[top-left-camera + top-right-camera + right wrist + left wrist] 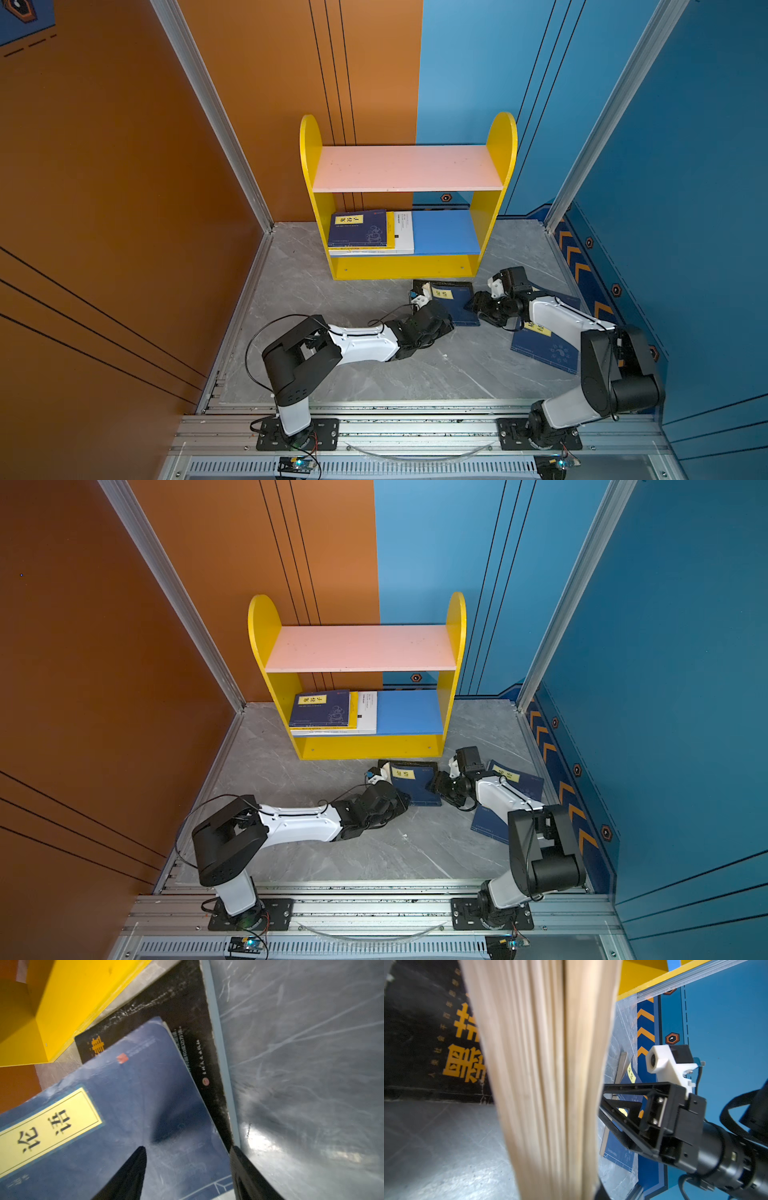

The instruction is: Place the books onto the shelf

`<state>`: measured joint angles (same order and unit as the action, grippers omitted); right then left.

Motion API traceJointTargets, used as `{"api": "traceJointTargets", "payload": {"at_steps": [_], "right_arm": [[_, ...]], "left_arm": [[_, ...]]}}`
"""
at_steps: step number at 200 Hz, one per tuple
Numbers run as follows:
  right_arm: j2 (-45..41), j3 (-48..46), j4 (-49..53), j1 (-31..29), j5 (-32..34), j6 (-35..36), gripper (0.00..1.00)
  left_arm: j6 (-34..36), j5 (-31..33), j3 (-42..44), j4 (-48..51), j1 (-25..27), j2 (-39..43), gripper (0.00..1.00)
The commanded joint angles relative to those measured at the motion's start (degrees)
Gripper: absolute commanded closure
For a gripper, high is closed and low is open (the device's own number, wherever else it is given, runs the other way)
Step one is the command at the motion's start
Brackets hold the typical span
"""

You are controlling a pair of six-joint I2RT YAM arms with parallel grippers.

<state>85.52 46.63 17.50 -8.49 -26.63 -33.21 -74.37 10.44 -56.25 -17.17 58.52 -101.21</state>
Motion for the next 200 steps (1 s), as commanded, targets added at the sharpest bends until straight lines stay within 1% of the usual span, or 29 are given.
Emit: {"api": "traceJointTargets", "payload": {"at_steps": [1, 24, 46, 63, 89, 117, 131, 151, 172, 186, 200], "right_arm": [[-3.31, 1.15, 3.27, -0.34, -1.09, -0.38, 0.3], [-6.43, 1.87, 4.42, 0.23, -2.24, -1.8, 0.25], [-9.7, 2.06, 4.49, 1.22, -4.75, -4.29, 0.22], [-12.47, 2.23, 3.83, 2.1, -7.18, -6.86, 0.17], [-16.52, 3.42, 2.55, 2.24, -11.96, -9.32, 0.08], [-20.64, 6.01, 3.53, 1.39, -14.5, -10.13, 0.03], [-22.02, 6.58, 1.94, 1.21, -17.0, -11.8, 0.02], [-22.17, 6.93, -2.88, 0.87, -21.67, -16.09, 0.04], [-20.57, 8.23, -6.63, -0.16, -24.7, -20.25, 0.05], [-19.13, 9.87, -8.18, -1.65, -24.67, -21.71, 0.06], [-17.22, 11.86, -9.93, -3.63, -24.6, -23.25, 0.07]], "left_arm": [[2.4, 1.19, 1.3, -0.56, 0.55, 3.68, 0.9], [3.8, 1.03, 2.43, -0.53, 0.59, 6.68, 0.9], [5.07, 0.79, 3.85, 0.24, 0.7, 11.1, 0.9], [5.73, 1.1, 3.67, 5.84, 0.67, 15.01, 0.91], [9.15, 0.92, 3.06, 13.85, 0.41, 21.9, 0.91], [9.4, -3.39, 6.37, 13.8, -2.54, 30.42, 0.92], [8.95, -5.06, 7.87, 13.78, -4.48, 34.93, 0.93], [8.69, -8.63, 8.78, 14.75, -8.88, 40.56, 0.94], [9.06, -13.82, 8.44, 17.8, -15.6, 45.48, 0.94], [8.36, -17.69, 8.44, 19.48, -21.07, 47.73, 0.94], [7.22, -22.65, 8.82, 18.76, -26.17, 49.03, 0.94]]}}
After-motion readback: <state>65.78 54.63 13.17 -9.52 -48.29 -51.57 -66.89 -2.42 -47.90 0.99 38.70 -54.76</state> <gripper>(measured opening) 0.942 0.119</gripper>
